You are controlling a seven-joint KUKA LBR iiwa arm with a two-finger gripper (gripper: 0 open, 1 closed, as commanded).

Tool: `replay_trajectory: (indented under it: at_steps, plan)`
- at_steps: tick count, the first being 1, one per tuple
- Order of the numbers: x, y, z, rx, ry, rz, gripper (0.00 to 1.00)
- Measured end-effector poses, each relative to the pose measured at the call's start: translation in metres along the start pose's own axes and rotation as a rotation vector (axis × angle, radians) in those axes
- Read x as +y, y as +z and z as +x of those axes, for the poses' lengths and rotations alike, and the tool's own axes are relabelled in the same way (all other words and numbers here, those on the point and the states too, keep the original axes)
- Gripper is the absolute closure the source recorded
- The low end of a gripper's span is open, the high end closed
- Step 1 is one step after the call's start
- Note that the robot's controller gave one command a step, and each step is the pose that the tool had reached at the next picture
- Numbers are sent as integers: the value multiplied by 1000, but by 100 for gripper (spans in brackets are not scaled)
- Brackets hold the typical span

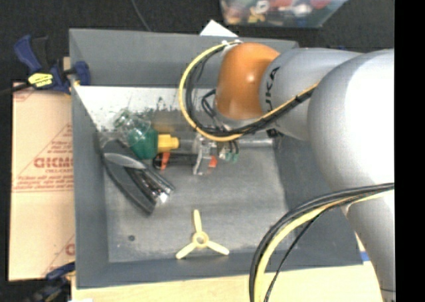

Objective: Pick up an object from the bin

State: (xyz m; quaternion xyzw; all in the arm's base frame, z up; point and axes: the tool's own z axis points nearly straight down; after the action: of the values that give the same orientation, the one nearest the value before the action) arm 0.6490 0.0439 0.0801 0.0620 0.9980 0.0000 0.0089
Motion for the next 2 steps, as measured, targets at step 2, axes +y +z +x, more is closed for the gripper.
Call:
replay_trajectory:
  at_steps: [2]
  plan:
    - [0,-67,-2,-1,-1,-1,100]
